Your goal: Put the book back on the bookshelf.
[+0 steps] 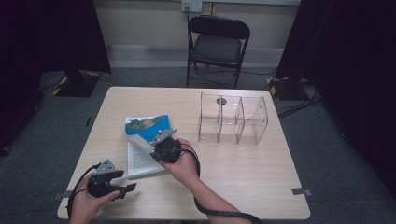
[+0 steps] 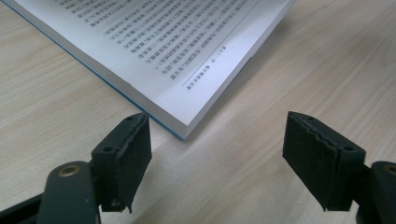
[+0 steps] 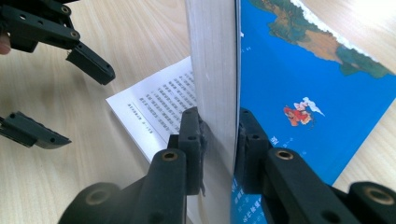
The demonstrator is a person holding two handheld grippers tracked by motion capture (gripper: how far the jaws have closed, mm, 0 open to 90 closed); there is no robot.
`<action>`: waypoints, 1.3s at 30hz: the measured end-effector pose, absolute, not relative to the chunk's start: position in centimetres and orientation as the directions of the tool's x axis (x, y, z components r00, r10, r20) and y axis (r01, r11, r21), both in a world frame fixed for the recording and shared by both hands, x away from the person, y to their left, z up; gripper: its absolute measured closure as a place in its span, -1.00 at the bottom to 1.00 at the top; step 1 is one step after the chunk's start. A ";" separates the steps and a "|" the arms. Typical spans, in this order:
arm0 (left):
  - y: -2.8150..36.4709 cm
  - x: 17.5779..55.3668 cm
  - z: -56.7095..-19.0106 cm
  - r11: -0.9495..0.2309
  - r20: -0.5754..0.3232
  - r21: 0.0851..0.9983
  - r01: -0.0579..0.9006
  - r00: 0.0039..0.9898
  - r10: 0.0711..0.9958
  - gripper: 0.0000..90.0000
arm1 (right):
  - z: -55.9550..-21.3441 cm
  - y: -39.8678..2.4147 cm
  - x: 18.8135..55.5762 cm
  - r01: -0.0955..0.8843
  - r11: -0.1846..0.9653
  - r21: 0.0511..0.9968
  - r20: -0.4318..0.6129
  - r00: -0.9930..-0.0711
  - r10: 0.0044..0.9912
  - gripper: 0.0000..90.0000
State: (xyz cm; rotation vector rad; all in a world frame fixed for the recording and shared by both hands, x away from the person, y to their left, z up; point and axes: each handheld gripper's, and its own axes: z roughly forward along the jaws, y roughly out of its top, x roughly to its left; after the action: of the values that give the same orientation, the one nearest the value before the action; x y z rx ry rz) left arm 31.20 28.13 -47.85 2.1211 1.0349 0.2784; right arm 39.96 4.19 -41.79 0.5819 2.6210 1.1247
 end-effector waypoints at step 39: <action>26.2 32.3 -49.1 -0.383 -0.027 0.710 0.590 0.567 0.823 -0.25 | -40.8 3.7 38.9 0.307 0.652 0.693 -0.020 -0.896 0.444 0.68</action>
State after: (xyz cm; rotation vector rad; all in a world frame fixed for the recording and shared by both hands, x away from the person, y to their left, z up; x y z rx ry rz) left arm 32.34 26.21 -49.12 2.1135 1.1255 0.4355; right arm 38.93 3.73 -40.83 0.6161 2.6809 1.0733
